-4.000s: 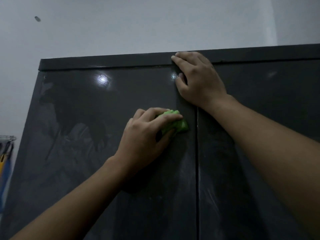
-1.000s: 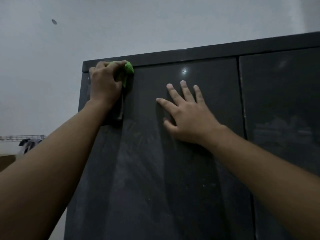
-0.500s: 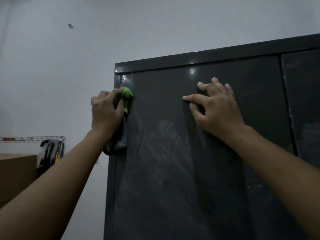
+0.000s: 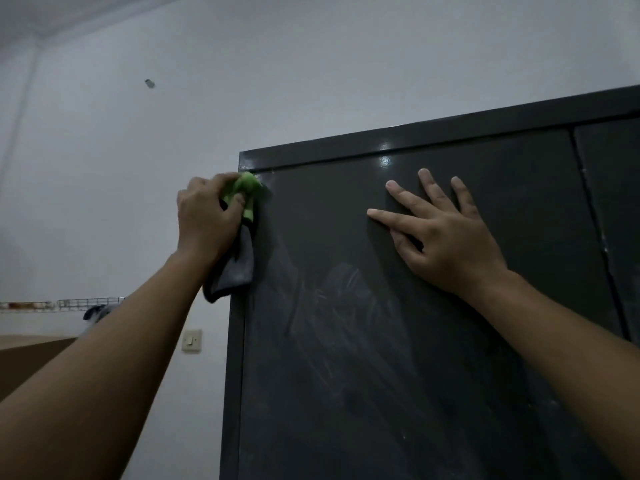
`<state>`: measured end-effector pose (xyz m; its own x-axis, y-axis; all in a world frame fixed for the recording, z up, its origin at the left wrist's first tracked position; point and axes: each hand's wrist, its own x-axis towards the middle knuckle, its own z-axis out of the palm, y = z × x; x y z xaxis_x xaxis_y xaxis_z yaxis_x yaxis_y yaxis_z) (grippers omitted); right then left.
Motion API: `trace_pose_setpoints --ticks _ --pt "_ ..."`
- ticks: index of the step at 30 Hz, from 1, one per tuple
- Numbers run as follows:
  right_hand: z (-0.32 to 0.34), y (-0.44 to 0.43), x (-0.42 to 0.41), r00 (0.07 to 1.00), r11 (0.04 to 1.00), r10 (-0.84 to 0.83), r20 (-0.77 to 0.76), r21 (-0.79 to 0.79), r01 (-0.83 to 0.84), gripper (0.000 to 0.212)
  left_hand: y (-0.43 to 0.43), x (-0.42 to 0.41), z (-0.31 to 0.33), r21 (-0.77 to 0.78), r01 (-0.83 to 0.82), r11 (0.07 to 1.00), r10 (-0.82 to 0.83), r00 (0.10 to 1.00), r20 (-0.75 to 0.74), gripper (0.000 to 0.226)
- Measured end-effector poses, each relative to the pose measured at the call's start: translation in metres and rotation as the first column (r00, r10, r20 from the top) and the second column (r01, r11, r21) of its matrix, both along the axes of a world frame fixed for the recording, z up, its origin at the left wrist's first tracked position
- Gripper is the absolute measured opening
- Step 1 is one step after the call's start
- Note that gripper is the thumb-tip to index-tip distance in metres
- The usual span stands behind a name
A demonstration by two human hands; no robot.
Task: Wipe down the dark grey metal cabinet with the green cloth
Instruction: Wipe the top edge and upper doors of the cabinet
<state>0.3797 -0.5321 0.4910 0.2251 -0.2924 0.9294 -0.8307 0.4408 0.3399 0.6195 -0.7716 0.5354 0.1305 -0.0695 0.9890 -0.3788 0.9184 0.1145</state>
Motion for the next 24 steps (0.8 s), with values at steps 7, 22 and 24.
trace_pose_setpoints --ticks 7,22,24 --pt "-0.002 -0.005 0.001 1.0 0.999 -0.008 -0.012 -0.032 0.008 0.049 0.002 -0.021 -0.056 -0.138 0.011 0.99 -0.009 1.0 0.021 0.038" --pt "-0.004 -0.006 0.0 0.999 0.996 0.024 -0.044 -0.087 -0.028 0.046 -0.008 0.007 -0.037 -0.149 -0.035 0.988 0.058 0.986 0.154 0.041" --pt "-0.004 -0.006 -0.001 0.998 0.996 0.024 -0.053 -0.09 -0.028 0.046 -0.004 -0.003 -0.027 -0.093 -0.053 0.994 0.062 0.993 0.098 0.041"
